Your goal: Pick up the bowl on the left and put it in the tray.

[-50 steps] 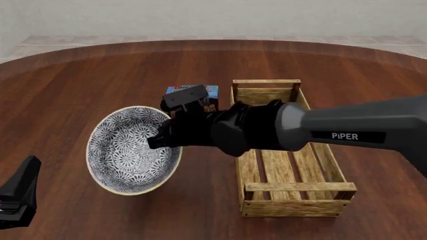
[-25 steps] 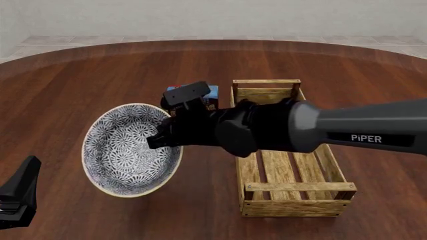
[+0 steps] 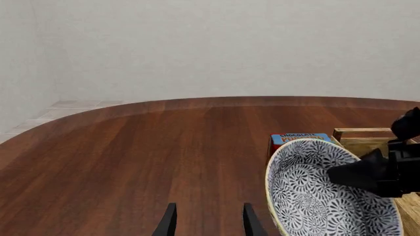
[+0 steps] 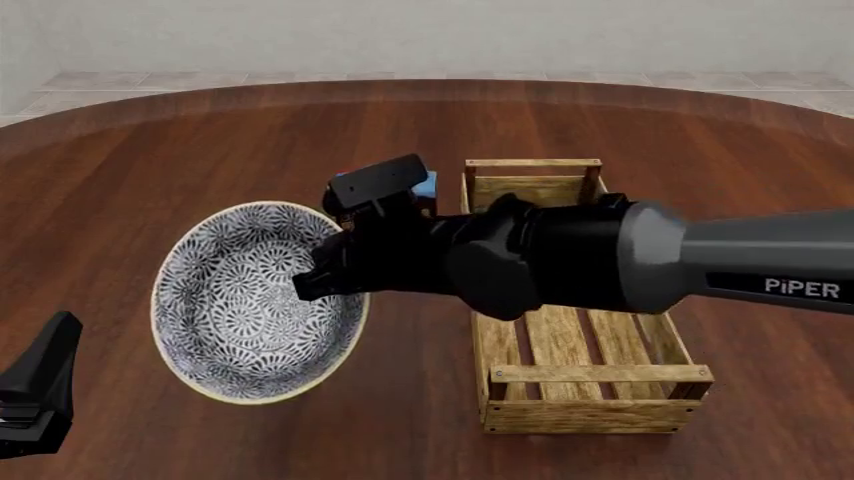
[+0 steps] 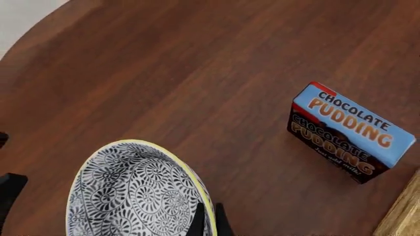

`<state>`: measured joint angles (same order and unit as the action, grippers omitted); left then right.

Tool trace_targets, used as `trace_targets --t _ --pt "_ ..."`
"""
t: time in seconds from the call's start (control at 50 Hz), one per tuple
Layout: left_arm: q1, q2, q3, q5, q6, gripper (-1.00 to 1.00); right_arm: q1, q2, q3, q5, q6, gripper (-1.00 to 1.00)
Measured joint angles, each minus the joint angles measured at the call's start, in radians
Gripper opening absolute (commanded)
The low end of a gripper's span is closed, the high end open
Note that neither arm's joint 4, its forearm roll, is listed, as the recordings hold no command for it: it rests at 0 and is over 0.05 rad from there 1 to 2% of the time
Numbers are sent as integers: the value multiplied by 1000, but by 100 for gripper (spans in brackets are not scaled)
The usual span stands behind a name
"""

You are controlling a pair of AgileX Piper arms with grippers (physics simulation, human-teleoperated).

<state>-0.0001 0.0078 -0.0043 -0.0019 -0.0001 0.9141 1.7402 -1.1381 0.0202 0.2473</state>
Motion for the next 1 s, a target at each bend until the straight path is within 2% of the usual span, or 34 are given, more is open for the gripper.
trace_targets --t 0.6,1.0 --pt "0 0 0 0 0 100 0 -97 48 13 -12 -100" --pt "0 0 0 0 0 100 -9 -177 118 -9 8 -100"
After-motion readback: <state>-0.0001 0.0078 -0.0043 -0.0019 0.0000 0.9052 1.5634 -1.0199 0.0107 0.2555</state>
